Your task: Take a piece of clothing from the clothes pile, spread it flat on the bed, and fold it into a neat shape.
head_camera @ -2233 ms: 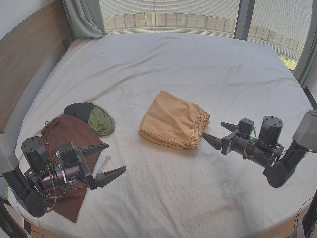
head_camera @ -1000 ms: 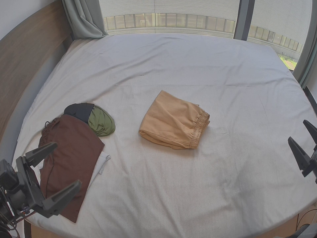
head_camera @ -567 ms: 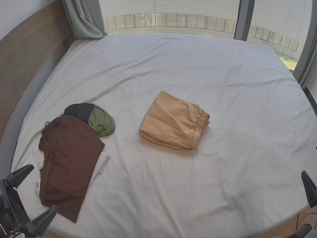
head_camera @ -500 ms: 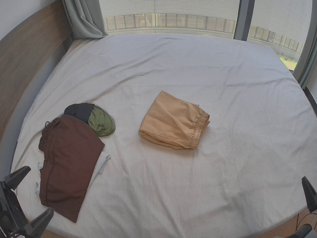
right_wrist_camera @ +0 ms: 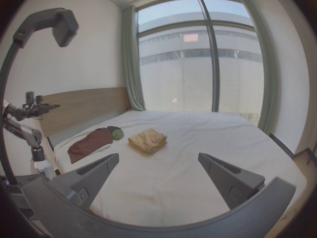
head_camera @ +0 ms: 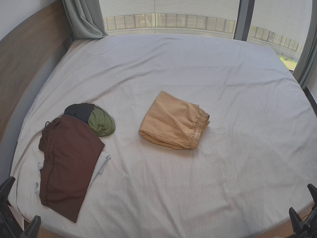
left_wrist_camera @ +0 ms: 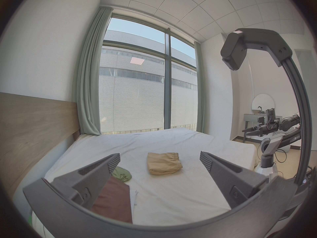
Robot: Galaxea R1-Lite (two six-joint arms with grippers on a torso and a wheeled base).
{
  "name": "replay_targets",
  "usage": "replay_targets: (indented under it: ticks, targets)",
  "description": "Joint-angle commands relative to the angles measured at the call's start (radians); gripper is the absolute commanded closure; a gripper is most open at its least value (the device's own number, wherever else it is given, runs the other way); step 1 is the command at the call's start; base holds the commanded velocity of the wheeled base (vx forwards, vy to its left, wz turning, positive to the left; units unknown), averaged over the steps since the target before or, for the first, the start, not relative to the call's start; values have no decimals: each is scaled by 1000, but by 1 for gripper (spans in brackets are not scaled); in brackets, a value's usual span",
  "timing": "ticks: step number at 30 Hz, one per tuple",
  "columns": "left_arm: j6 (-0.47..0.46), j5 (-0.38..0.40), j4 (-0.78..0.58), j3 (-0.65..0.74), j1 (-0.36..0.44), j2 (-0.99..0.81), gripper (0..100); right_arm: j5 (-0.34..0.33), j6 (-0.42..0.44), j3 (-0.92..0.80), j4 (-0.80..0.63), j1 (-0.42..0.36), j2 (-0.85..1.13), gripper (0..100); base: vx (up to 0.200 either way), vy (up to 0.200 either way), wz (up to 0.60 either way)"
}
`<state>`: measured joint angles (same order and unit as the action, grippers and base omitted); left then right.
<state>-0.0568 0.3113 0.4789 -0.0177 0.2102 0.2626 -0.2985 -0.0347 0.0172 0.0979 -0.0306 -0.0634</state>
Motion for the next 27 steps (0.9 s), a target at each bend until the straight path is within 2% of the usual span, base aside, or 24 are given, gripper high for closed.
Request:
replay_targets:
  ticks: [1, 3, 5, 8, 11, 12, 14, 19, 20, 23, 26, 27]
  targets:
    - [9, -34, -152, 15, -69, -174, 0, 208, 76, -17, -30, 26, 53, 0, 0, 0, 0]
    - [20, -63, -195, 16, -72, -174, 0, 299, 81, -17, -30, 26, 51, 0, 0, 0, 0]
    - [28, -109, -275, 16, -75, -175, 0, 346, 79, -17, -32, 28, 51, 0, 0, 0, 0]
    - [28, -178, -384, 16, -94, -174, 0, 346, 45, -17, -33, 29, 51, 0, 0, 0, 0]
    - [38, -185, -402, 16, -112, -174, 0, 328, 1, -17, -35, 29, 51, 0, 0, 0, 0]
    - [45, -187, -402, 18, -158, -184, 0, 283, -14, -17, -35, 28, 51, 0, 0, 0, 0]
    - [35, -179, -405, 18, -230, -261, 0, 252, -24, -17, -35, 28, 51, 0, 0, 0, 0]
    - [54, -235, -402, 18, -212, -256, 0, 277, -27, -17, -38, 26, 51, 0, 0, 0, 0]
    - [41, -271, -401, 18, -210, -259, 0, 323, -17, -17, -40, 26, 51, 0, 0, 0, 0]
    - [14, -302, -401, 18, -210, -259, 0, 348, -19, -17, -37, 28, 51, 0, 0, 0, 0]
    - [20, -324, -457, 18, -210, -261, 0, 351, -30, -17, -40, 29, 50, 0, 0, 0, 0]
    - [37, -339, -499, 16, -209, -259, 0, 325, -56, -17, -37, 29, 50, 0, 0, 0, 0]
